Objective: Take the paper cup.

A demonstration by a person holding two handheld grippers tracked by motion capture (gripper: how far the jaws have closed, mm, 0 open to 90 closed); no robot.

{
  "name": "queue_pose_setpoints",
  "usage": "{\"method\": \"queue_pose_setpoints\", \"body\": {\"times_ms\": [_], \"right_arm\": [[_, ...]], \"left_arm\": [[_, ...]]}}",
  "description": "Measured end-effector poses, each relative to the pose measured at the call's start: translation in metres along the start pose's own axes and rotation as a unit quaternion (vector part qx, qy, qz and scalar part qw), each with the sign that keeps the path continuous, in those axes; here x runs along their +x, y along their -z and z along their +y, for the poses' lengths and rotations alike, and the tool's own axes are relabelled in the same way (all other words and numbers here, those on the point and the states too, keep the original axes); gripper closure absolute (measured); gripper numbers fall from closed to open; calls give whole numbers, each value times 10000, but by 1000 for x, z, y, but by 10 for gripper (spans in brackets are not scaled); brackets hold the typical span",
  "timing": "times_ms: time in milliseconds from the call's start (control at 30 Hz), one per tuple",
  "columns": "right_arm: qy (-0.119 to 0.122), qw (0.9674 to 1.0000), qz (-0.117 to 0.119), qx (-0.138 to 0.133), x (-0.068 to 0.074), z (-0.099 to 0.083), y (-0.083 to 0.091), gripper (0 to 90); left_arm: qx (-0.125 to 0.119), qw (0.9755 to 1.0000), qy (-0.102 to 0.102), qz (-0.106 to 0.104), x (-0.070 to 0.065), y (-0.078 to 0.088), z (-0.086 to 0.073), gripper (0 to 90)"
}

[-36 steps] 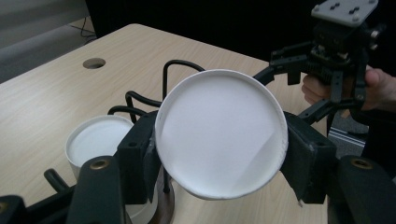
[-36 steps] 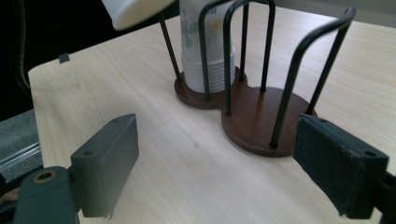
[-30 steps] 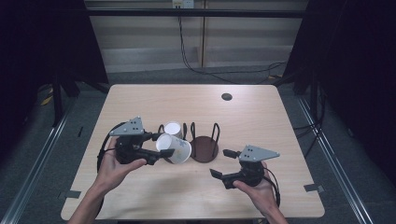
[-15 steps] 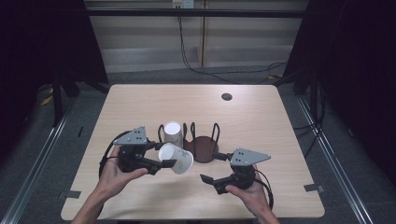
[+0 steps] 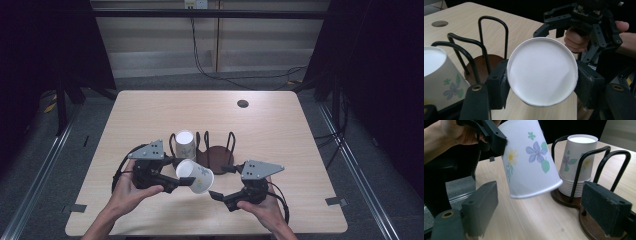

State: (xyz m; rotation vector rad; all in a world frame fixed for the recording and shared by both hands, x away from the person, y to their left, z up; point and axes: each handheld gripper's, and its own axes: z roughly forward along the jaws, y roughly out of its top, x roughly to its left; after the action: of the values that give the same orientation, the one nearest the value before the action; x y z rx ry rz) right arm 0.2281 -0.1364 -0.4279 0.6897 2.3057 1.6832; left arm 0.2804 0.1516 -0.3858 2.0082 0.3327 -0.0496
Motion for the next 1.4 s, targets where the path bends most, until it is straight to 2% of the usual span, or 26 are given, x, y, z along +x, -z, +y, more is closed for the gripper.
{"method": "queue_pose_setpoints", "body": {"times_ms": [233,567,933,1067,1233,1400], "right_arm": [[44,9999,124,36,2,-1,-5,138],[136,9996,232,106,4,-4,-11,147],[226,9992,280,143,5,-8,-17,195],[232,9993,290,110,4,-9,-17,210],[215,9990,360,123,3,-10,-17,239],[192,9988,410,192,3,-10,-18,262]], "left_arm": [[117,9999,-19,-110,-7,-11,2,368],[47,9998,-18,-195,-11,-13,6,368],[32,9995,14,-322,-13,-16,7,368],[21,9994,57,-350,-11,-16,6,368],[-40,9985,216,-496,-6,-15,2,360],[-46,9983,226,-530,-4,-16,1,346]]}}
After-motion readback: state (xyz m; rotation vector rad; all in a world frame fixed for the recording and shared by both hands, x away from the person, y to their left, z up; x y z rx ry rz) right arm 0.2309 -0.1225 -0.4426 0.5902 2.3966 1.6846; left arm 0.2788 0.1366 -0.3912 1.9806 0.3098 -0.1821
